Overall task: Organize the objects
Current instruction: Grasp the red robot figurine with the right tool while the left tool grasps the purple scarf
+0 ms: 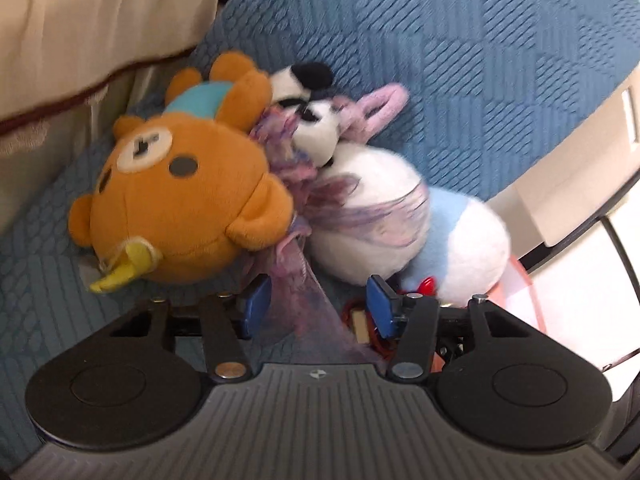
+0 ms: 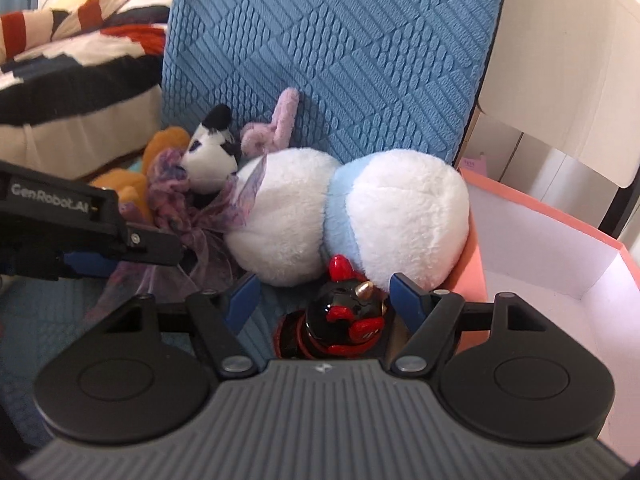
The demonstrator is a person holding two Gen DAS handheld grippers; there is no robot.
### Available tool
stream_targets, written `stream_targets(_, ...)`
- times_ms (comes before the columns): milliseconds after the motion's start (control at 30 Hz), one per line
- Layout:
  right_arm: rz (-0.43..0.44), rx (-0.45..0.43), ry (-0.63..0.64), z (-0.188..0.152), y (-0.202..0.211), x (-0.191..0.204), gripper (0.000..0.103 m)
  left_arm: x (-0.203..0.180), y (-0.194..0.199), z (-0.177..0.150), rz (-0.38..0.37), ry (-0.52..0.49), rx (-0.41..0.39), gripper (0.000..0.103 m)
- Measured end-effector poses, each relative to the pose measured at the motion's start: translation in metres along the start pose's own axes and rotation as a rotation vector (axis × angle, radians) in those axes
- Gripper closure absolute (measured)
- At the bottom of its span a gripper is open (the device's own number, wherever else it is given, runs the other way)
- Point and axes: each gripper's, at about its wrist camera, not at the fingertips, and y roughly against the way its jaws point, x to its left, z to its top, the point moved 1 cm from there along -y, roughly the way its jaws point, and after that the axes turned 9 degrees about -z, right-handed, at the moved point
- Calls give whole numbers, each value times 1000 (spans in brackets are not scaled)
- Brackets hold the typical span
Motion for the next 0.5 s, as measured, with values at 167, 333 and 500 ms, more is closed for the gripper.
stream_targets(167,-32,20,59,-2,-10,4,33,4,-13,5,30,8,-26,44)
stream_targets(333,-49,36,89,-2,-19,8,34,9,-27,13,18,80,-83,44)
stream_targets(500,-54,63,96,-4,-27,11,39,14,-35,18,-6,168,-112,44)
